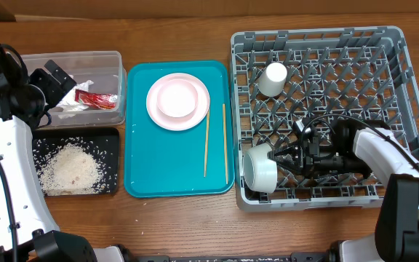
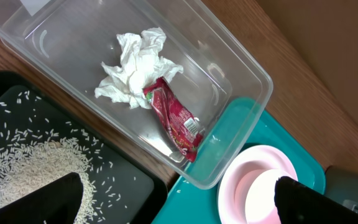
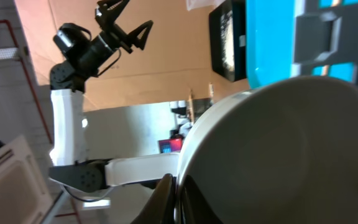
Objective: Sort waste into correct bins and load items into the dishwasher
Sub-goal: 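Lift the bowl with the right gripper and set it in the rack, then release the bowl and swing the right gripper back over the teal tray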
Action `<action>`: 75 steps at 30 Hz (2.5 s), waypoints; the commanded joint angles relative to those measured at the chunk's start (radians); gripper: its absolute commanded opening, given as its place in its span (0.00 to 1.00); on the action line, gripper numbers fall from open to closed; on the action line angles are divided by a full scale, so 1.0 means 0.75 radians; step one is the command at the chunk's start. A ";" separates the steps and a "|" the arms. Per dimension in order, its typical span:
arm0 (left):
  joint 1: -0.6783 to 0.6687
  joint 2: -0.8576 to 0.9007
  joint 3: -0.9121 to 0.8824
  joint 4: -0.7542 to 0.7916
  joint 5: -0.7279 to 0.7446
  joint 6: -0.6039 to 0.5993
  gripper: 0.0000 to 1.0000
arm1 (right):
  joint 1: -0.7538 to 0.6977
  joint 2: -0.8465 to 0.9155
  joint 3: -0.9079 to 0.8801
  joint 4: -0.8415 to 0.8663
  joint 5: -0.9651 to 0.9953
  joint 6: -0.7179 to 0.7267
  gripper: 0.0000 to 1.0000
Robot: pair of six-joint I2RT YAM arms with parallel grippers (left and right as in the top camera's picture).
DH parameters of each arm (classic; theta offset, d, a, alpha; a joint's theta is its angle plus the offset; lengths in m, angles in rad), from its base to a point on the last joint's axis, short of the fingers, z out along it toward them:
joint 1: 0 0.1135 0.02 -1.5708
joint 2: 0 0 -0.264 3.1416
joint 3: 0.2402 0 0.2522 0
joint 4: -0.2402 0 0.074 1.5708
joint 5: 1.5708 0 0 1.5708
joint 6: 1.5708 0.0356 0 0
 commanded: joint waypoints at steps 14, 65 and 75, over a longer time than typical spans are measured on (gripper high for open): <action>0.005 0.005 0.035 0.003 0.011 -0.018 1.00 | -0.319 -0.018 0.058 -0.045 0.407 -0.031 0.20; 0.005 0.005 0.035 0.002 0.011 -0.018 1.00 | 0.916 -0.023 0.660 -0.093 1.802 1.264 0.12; 0.005 0.005 0.035 0.003 0.011 -0.018 1.00 | 0.840 -0.023 0.722 -0.280 2.030 1.394 0.16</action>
